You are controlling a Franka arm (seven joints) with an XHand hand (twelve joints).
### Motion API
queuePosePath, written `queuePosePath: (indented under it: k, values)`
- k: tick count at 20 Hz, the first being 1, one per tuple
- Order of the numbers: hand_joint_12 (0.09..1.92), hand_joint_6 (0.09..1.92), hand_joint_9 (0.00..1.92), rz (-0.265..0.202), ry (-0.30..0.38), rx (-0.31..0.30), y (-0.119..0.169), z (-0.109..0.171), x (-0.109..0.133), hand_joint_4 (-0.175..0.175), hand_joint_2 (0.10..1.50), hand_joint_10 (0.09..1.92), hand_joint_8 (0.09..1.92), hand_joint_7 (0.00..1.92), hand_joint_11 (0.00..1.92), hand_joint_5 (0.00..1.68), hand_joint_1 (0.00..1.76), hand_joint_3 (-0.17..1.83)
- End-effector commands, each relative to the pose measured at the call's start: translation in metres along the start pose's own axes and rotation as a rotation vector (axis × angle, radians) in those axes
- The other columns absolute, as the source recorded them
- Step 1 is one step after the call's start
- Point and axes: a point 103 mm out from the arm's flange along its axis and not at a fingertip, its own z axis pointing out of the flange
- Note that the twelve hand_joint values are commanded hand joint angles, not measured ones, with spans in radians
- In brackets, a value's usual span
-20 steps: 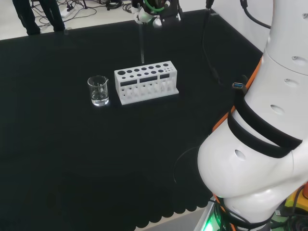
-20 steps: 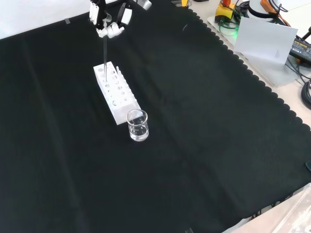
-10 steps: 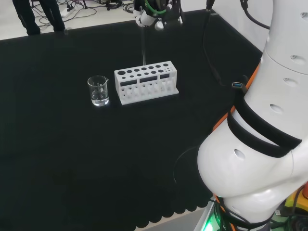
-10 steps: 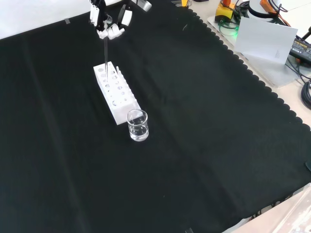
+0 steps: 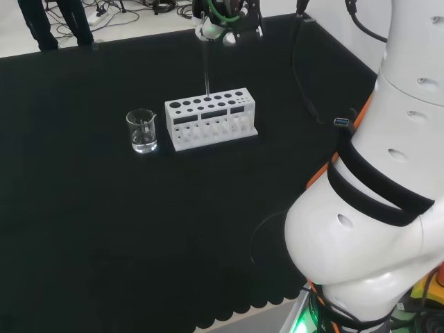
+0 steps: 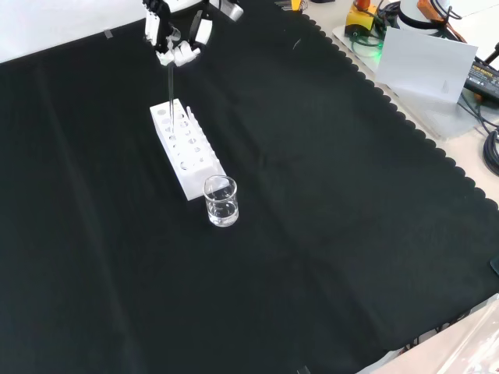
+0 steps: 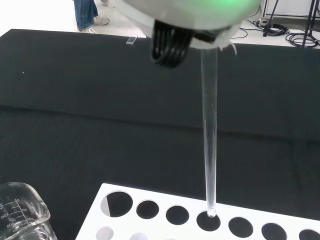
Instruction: Put the glass rod back on the white test tube rack.
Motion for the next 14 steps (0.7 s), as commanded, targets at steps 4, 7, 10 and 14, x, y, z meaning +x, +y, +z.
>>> queuePosePath:
  k: [4,7,10,14]
  values:
    - [0.81,0.56,1.64,0.003,0.006,0.008,0.002,0.003,0.000,-0.175,0.64,0.82,1.03,1.25,1.65,1.21,1.32,0.75]
    - [0.81,0.56,1.64,0.006,0.012,0.013,0.005,0.009,-0.004,-0.175,0.64,0.82,1.03,1.25,1.65,1.21,1.32,0.75]
    - [0.81,0.56,1.64,0.009,0.015,0.014,0.006,0.012,-0.008,-0.175,0.64,0.82,1.03,1.25,1.65,1.21,1.32,0.75]
    - [0.81,0.56,1.64,0.012,0.015,0.021,0.006,0.016,-0.010,-0.175,0.64,0.82,1.03,1.25,1.65,1.21,1.32,0.75]
